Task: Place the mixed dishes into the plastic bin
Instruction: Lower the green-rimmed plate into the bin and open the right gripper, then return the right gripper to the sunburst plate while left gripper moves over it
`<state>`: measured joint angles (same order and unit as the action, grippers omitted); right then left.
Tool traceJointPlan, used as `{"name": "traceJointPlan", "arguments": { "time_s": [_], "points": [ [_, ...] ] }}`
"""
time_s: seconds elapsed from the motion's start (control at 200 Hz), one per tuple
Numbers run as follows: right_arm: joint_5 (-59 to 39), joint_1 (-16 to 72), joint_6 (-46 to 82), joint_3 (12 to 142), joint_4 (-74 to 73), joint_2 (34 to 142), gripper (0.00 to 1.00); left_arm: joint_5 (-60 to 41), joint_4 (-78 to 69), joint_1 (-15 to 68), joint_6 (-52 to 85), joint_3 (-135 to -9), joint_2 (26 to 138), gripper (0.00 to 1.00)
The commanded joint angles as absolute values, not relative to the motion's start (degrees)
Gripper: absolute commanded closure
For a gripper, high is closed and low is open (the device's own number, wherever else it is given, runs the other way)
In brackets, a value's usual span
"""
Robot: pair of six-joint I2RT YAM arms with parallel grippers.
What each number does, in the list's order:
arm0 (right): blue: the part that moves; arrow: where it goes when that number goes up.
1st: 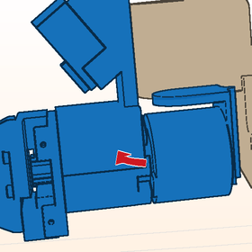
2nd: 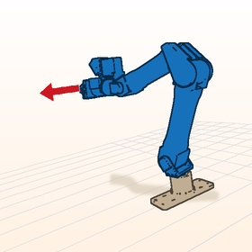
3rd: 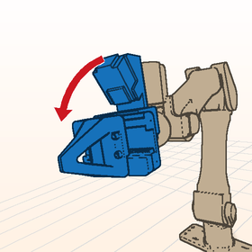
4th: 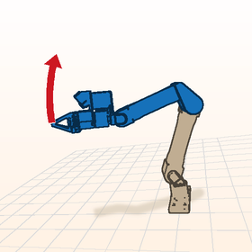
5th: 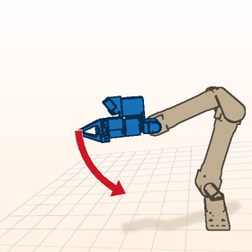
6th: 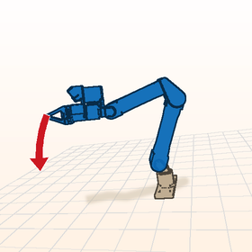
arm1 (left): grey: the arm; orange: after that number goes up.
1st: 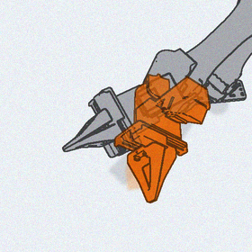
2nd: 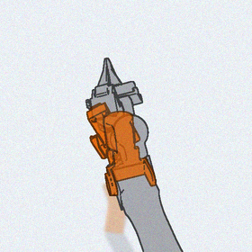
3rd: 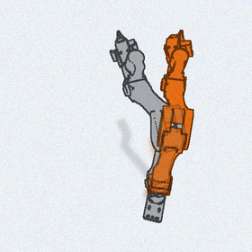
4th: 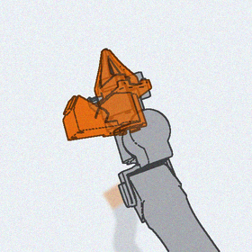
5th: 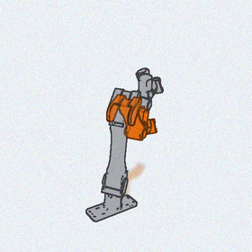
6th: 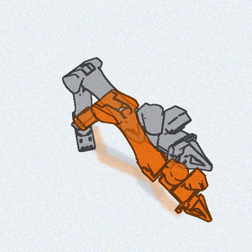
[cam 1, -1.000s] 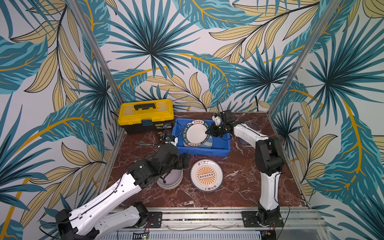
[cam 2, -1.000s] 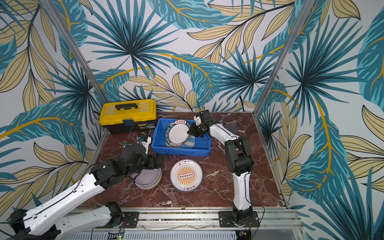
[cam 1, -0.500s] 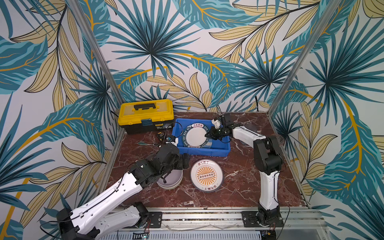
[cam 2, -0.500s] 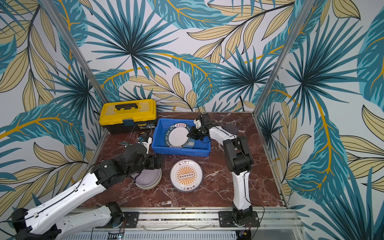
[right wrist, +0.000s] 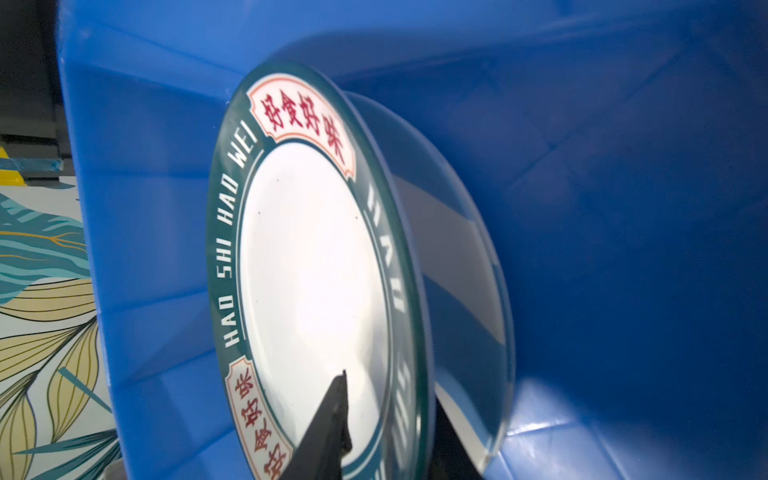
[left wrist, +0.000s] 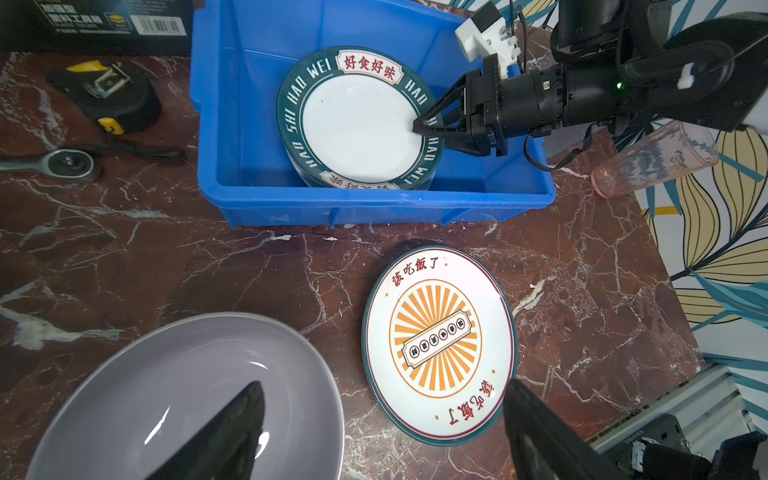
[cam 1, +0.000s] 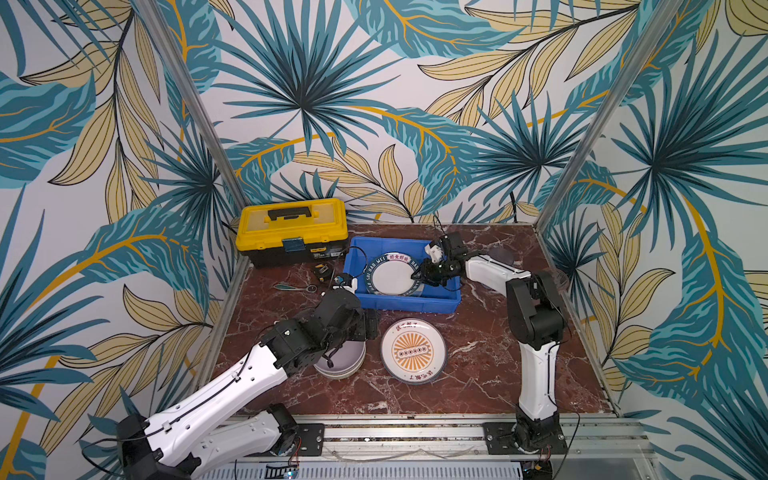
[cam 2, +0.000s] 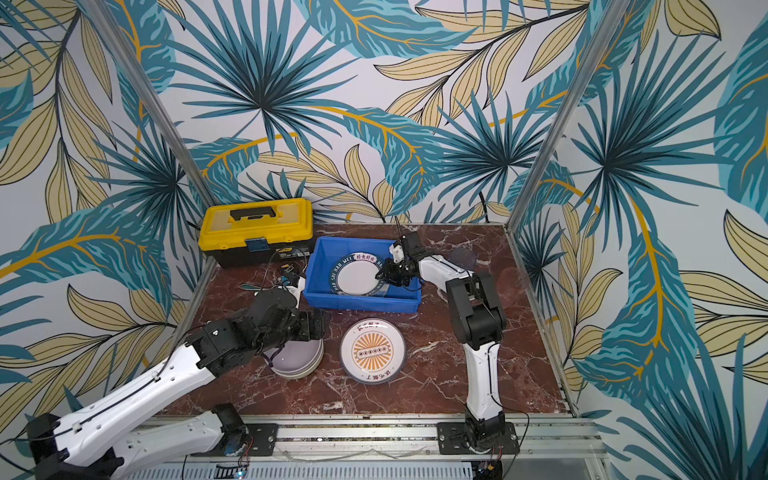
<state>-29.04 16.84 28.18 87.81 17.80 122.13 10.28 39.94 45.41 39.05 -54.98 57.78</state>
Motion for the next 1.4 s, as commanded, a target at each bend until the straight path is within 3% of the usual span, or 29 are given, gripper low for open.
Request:
{"name": "traceJointPlan", "arguments": {
  "time_s": [0.0,0.406,0.616,0.856,1.197,1.392],
  "points": [
    [-26.8,16.6,25.0,87.0,21.3,120.6,0.68,10.3,39.6,45.3,39.0,-54.1,58.3,0.10],
    [-18.2,16.5,16.6,90.0,33.7,115.1,0.61,7.2,39.1,45.3,38.3,-55.1,61.2,0.10],
    [-15.7,16.6,13.6,89.6,38.9,107.6,0.59,4.0,38.9,45.3,38.0,-57.1,65.3,0.11],
    [-16.3,16.6,13.1,84.5,41.1,96.0,0.48,0.7,38.8,45.3,38.4,-59.3,70.6,0.15],
    [-21.1,16.9,12.7,62.1,40.0,76.4,0.31,-1.2,36.4,45.7,39.0,-59.7,74.7,0.21],
    [-22.1,17.0,16.3,49.9,37.7,69.9,0.30,-2.7,32.5,46.8,39.3,-60.5,79.8,0.22]
  ]
}}
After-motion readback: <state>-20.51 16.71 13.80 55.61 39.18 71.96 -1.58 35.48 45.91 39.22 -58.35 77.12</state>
